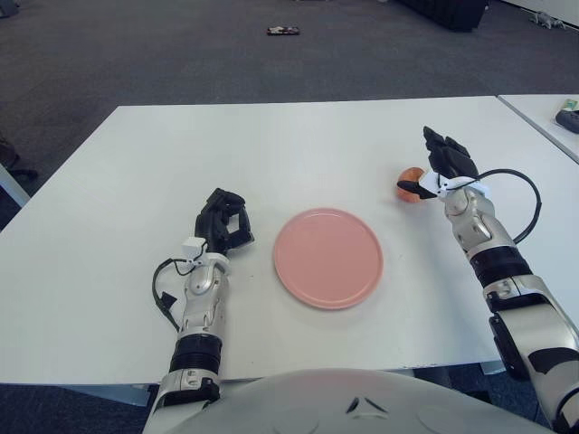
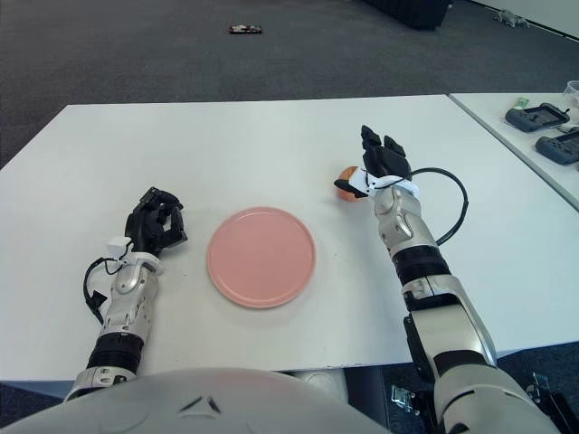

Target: Put the apple into the plate.

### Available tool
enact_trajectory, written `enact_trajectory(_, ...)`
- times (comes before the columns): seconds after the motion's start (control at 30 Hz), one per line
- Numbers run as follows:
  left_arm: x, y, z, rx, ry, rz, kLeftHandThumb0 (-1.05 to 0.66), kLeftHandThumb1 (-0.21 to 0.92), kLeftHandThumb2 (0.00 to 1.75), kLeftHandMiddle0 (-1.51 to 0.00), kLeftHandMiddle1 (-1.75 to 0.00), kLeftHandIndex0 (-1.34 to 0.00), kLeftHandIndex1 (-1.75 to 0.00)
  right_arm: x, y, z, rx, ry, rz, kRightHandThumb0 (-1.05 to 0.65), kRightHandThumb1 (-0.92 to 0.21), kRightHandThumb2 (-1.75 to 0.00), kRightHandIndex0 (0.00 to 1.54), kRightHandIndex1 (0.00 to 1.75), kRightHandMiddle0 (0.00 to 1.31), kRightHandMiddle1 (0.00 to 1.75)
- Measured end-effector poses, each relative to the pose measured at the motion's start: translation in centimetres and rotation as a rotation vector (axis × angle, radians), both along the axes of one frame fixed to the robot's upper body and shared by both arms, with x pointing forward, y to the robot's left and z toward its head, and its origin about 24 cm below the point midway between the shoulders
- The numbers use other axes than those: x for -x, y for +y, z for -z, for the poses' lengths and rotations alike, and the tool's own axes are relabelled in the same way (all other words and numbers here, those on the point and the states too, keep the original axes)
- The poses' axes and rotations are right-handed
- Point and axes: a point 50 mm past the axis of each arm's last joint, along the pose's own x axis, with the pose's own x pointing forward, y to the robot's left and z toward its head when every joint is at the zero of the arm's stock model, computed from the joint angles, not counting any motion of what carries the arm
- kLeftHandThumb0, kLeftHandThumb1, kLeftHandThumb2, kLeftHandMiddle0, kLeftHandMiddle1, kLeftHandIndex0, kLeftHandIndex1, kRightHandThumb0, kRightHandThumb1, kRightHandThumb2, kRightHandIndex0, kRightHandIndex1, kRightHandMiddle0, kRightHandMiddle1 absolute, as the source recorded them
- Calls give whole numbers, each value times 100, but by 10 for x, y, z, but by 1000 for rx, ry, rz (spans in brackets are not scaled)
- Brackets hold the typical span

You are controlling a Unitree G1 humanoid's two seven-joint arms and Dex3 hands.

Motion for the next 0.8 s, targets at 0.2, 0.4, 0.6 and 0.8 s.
enact_trajectory(0.2,0,0,0,4,0,-1,-51,24,142,-117,-175,-67,-175,-4,3,7,69,121,-26,-105,-65,-61,0,0,0,0)
enact_trajectory(0.4,0,1,0,5,0,-2,-52,23,143,-118,-175,-68,-175,-8,5,15,128,231,-49,-105,-67,-62,0,0,0,0)
enact_trajectory(0.6,1,1,0,5,-1,-3,-52,23,144,-118,-175,-69,-175,-13,2,21,156,305,-42,-105,-68,-62,0,0,0,0)
enact_trajectory(0.8,1,1,0,4,-1,-4,-52,23,144,-119,-175,-69,-175,-18,4,28,177,347,-26,-105,-68,-62,0,0,0,0)
